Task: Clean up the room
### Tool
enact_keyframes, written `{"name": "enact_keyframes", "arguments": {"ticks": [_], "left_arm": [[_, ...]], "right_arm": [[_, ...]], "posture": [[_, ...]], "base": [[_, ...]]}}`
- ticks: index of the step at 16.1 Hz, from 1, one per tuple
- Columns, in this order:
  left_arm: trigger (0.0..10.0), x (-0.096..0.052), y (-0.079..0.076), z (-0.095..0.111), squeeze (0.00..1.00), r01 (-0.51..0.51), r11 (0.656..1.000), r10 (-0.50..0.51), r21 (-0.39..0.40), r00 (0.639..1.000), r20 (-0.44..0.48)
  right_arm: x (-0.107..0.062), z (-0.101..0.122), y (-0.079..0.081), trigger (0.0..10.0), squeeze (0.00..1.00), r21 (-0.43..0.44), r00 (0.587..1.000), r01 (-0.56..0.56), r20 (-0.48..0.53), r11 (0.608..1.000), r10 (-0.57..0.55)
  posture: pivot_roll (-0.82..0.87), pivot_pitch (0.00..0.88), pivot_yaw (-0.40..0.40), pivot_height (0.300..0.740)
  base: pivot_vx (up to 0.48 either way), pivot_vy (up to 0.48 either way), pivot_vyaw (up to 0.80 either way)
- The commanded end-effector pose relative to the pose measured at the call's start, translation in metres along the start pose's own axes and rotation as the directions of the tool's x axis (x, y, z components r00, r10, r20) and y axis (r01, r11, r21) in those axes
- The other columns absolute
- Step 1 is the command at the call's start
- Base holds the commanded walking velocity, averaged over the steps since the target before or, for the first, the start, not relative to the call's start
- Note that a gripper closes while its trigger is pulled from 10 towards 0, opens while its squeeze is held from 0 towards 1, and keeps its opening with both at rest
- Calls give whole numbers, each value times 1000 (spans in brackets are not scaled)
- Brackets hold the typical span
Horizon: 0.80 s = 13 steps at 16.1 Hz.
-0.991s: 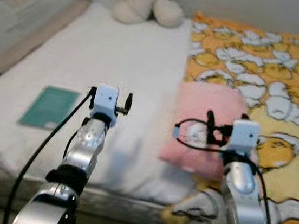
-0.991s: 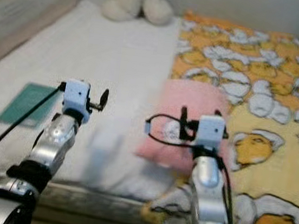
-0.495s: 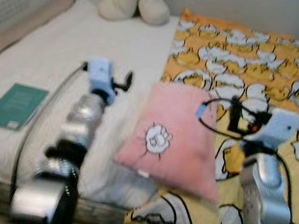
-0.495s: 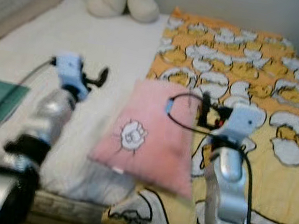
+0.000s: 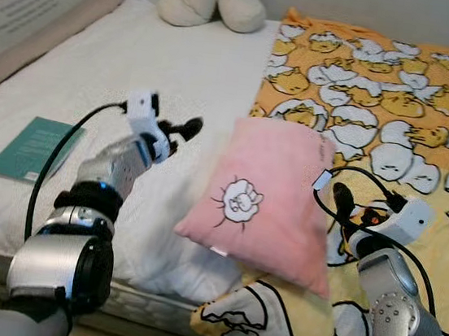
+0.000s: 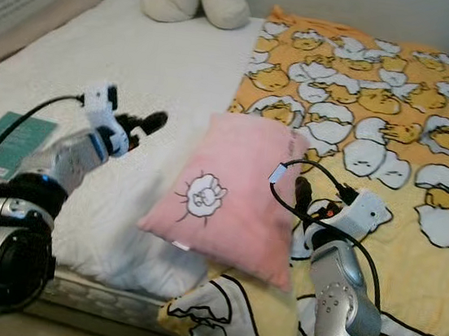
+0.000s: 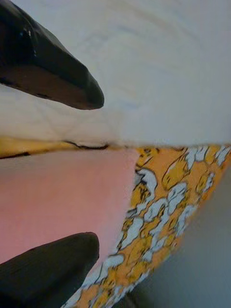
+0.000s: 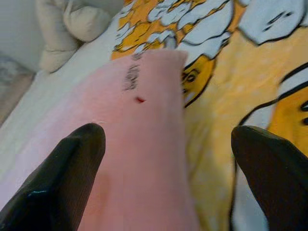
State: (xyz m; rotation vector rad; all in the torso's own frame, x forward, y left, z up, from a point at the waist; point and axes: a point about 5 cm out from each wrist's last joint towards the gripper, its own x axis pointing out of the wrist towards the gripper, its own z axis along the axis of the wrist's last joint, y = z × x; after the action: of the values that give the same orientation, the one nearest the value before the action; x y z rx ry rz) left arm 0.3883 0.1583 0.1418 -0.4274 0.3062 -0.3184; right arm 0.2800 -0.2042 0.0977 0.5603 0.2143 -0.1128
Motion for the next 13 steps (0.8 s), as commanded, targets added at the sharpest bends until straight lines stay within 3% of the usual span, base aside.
{"name": "enact_keyframes", "arguments": {"ticks": [1,3,5,8,13], "left_arm": [[10000,1,-3,-7,0,32,999,-31,21,998,-60],[10000,6,-14,-17,0,82,997,-81,5,990,-120],[10000,11,-22,-29,0,77,994,-88,-79,984,-156],[10000,15,-39,-48,0,135,986,-154,-98,963,-223],[10000,16,-54,-81,0,137,978,-181,-158,933,-312]], "right_arm": [[-2,1,5,10000,0,-8,999,-33,-22,999,33],[-1,-2,5,10000,0,-13,998,-32,-50,999,31],[2,-1,4,10000,0,10,998,-16,-66,1000,17],[7,4,7,10000,0,24,998,-23,-66,999,25],[17,-16,10,10000,0,64,990,-20,-140,998,29]], "posture": [[-118,43,38,740],[-119,49,35,740],[-119,49,31,740],[-124,33,24,740],[-112,11,17,740]], "base": [[0,0,0],[0,0,0],[0,0,0],[0,0,0],[0,0,0]]}}
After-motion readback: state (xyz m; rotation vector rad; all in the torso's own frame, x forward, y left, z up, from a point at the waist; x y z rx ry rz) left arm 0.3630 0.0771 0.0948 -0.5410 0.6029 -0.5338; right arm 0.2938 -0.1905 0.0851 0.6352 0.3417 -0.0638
